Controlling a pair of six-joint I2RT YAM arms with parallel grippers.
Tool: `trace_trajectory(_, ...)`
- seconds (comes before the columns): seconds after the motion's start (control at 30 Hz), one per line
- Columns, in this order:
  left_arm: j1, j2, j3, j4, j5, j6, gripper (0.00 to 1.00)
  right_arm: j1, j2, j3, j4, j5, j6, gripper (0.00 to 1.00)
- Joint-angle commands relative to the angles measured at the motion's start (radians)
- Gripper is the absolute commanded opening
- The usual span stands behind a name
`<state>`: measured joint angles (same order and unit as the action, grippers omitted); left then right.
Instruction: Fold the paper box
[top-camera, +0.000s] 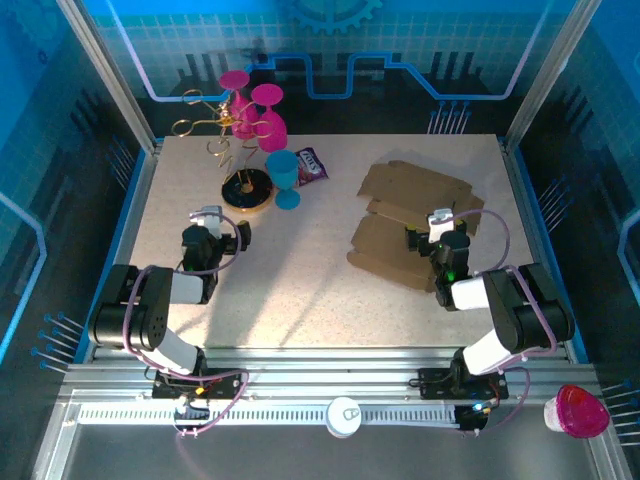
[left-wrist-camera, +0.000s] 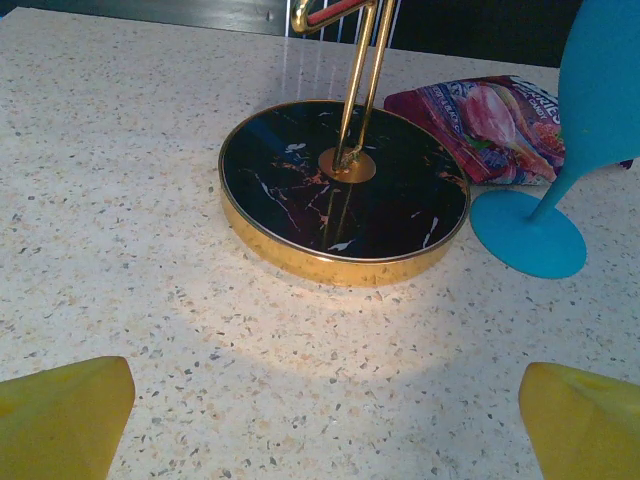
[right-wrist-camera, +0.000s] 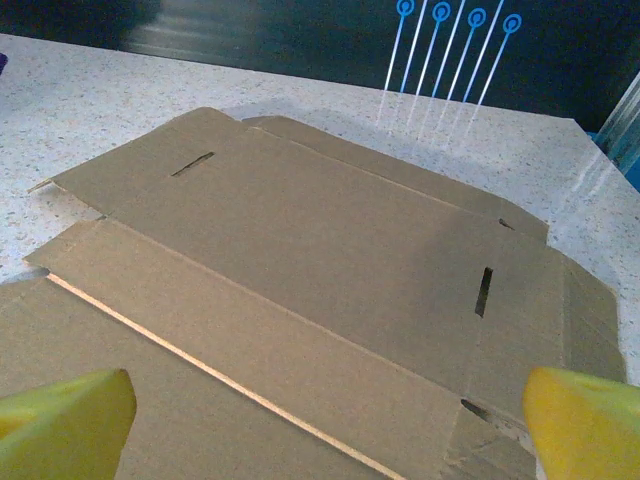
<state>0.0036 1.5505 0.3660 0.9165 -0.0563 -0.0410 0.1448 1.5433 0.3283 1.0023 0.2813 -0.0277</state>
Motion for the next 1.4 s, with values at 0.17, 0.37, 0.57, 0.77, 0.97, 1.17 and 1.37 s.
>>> trace_trajectory(0.17, 0.000, -0.004, 0.019, -0.007, -0.012, 0.030, 1.00, 0.011, 0.011, -0.008, 0.066, 0.029, -0.018, 1.00)
trace_trajectory(0.37, 0.000, -0.004, 0.018, -0.005, -0.012, 0.030, 0.99, 0.010, 0.011, -0.007, 0.066, 0.029, -0.018, 1.00)
trace_trajectory(0.57, 0.000, -0.003, 0.021, -0.008, -0.013, 0.031, 0.99, 0.011, 0.011, -0.001, 0.053, 0.031, -0.014, 1.00)
trace_trajectory(0.77, -0.014, -0.003, 0.023, -0.017, -0.003, 0.054, 0.99, -0.005, 0.008, 0.023, 0.005, 0.056, 0.014, 1.00)
trace_trajectory(0.97, -0.013, -0.082, -0.033, 0.024, -0.139, 0.008, 0.99, 0.121, -0.053, -0.106, 0.264, 0.245, -0.105, 1.00)
trace_trajectory(1.17, -0.167, -0.387, 0.104, -0.333, -0.369, -0.033, 0.99, 0.344, -0.408, 0.133, -0.154, 0.563, -0.029, 1.00)
trace_trajectory(1.37, -0.072, -0.488, 0.369, -1.061, -0.146, -0.874, 0.99, 0.085, -0.612, 0.452, -1.223, 0.009, 0.826, 1.00)
